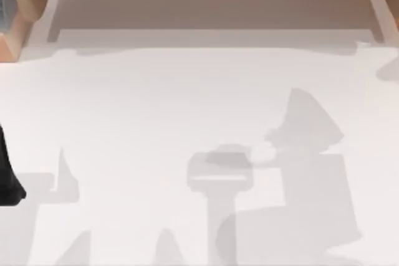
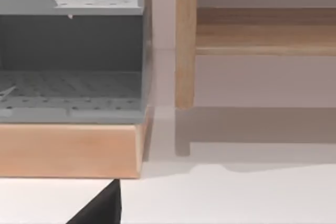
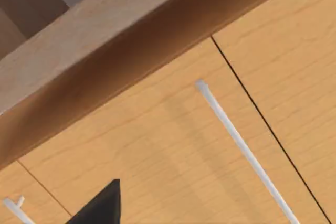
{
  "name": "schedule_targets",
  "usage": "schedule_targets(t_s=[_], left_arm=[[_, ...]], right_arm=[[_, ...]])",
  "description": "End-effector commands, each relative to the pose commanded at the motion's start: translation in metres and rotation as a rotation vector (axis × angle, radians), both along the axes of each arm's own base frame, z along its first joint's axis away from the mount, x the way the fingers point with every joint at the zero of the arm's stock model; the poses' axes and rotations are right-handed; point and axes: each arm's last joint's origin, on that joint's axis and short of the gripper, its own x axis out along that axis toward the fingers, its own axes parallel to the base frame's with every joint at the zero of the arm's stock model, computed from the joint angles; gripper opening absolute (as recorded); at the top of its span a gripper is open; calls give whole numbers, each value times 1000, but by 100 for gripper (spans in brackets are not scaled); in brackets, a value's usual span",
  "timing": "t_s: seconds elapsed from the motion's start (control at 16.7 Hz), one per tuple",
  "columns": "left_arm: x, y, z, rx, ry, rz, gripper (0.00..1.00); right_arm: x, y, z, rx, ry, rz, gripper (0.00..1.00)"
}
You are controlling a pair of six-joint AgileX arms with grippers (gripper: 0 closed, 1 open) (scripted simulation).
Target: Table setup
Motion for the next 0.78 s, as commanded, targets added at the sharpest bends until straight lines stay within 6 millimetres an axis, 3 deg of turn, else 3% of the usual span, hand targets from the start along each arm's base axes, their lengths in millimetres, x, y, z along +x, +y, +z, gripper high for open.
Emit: schedule_targets(t_s=[0.18,0.3,0.42,0.6,0.78], left_arm=[[0,0,0,0,0,0,100],[0,0,0,0,0,0,100],[0,0,0,0,0,0,100],[0,0,0,0,0,0,100],[0,0,0,0,0,0,100]], right_arm=[[-73,32,24,215,-56,-2,100],[-119,48,21,364,-86,5,100],[-155,59,6,511,-104,15,100],[-189,69,-30,716,-95,25,100],[-202,73,-65,877,-56,19,100]])
